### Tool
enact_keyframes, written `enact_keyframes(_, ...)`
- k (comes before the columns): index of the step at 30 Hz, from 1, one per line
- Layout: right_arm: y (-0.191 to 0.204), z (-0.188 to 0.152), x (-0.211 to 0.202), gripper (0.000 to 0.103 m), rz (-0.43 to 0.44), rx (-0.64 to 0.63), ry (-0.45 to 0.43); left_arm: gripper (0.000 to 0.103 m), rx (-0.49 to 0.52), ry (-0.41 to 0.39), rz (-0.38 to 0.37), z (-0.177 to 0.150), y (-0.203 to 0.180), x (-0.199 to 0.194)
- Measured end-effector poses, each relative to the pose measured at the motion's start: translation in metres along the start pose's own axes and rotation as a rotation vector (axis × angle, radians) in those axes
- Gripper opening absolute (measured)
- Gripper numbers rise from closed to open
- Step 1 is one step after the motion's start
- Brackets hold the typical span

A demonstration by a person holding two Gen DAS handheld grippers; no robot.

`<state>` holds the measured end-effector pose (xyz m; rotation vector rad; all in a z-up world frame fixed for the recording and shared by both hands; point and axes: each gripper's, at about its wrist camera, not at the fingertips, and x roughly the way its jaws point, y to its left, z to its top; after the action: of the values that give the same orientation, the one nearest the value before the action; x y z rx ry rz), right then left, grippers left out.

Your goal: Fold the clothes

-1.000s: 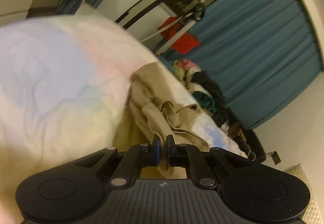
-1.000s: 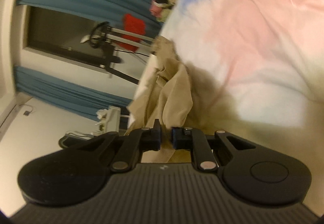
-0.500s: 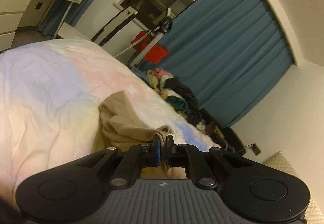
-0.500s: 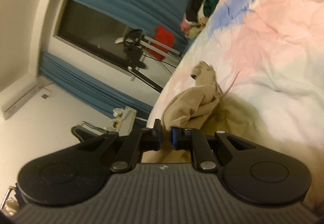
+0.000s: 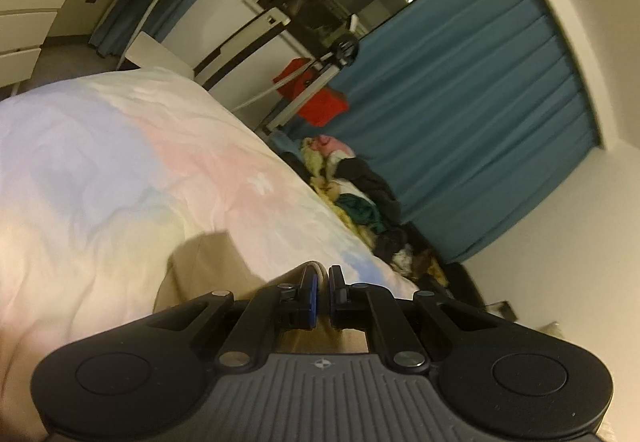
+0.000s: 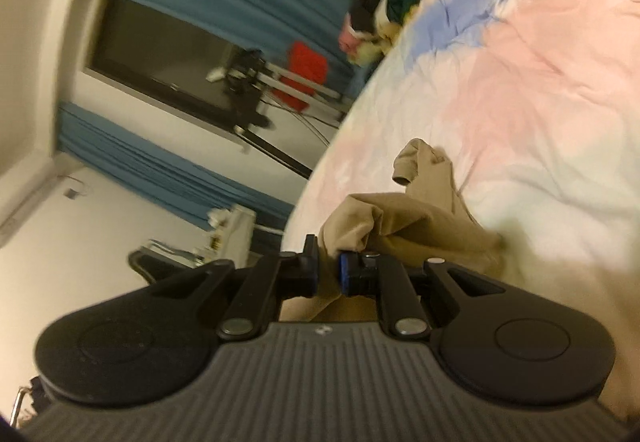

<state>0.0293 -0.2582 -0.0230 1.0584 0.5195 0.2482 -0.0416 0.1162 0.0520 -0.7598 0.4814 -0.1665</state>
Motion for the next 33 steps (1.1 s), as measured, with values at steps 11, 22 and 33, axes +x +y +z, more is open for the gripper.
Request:
enact_keyframes(11, -0.034, 0.034, 0.137, 0.015, -0.093, -0.106, 0.127, 0.006, 0.096, -0.035, 0.167, 0.002, 0.035, 0.126)
enact_keyframes(22, -0.050, 0.033, 0.159, 0.041, -0.064, -0.120, 0.172, 0.010, 0.214, -0.002, 0.229, 0.000, 0.044, 0.151)
enact_keyframes(33, -0.008, 0.018, 0.094, 0.089, 0.008, -0.359, 0.056, 0.083, 0.357, 0.047, 0.219, -0.012, 0.028, 0.115)
